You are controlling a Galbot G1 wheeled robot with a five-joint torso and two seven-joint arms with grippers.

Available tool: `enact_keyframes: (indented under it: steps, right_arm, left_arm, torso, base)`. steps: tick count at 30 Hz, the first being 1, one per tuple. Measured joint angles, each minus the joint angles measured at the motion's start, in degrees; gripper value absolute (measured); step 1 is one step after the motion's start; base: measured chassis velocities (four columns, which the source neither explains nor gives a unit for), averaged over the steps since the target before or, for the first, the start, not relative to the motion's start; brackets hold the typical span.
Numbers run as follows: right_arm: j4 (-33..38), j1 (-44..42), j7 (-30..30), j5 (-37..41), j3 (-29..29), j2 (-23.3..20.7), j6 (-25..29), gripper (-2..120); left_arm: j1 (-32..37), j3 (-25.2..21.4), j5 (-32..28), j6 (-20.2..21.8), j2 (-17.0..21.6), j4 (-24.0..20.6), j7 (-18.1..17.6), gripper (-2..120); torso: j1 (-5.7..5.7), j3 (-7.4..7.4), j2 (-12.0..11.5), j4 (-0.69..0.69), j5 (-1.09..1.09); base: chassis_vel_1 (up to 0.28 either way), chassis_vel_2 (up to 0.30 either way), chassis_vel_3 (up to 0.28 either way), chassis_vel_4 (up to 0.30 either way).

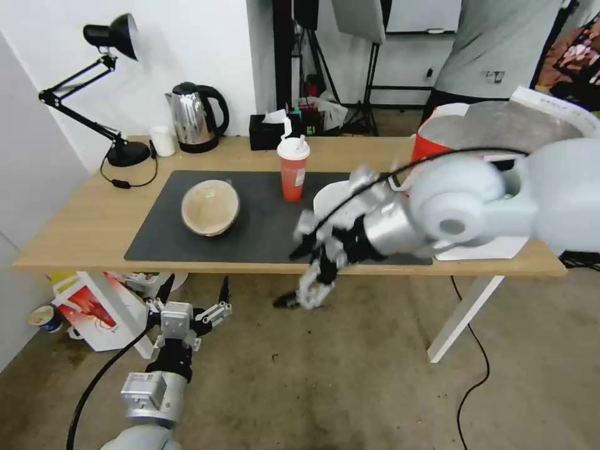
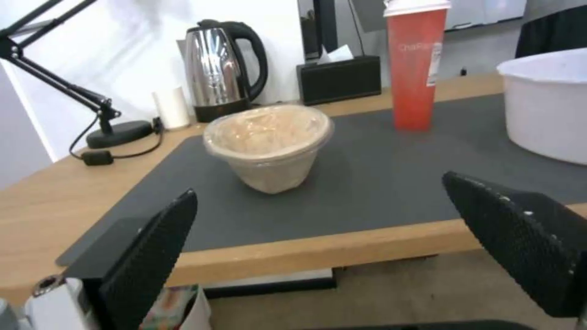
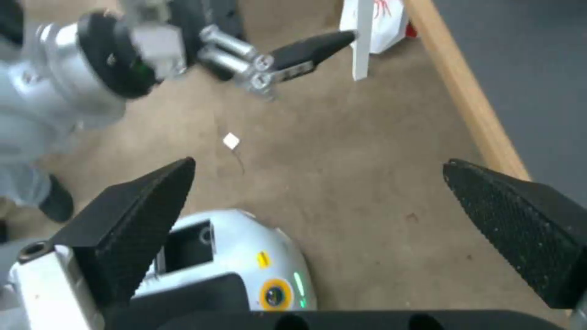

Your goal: Pick up the trash from the table and place it into the takeout bag.

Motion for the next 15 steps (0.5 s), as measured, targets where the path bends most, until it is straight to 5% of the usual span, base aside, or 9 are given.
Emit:
enact_keyframes:
  steps: [15]
  right_arm:
    - [1.25, 4.16, -1.45, -2.00, -3.55, 9.17, 0.11, 100]
  left_arm:
    - [0.00, -0.01, 0.00, 0.00, 0.00, 0.00, -0.01, 100]
  torso:
    - [-0.01, -0.01, 0.00, -0.03, -0.02]
  base:
    - [0.000, 0.000, 0.000, 0.000]
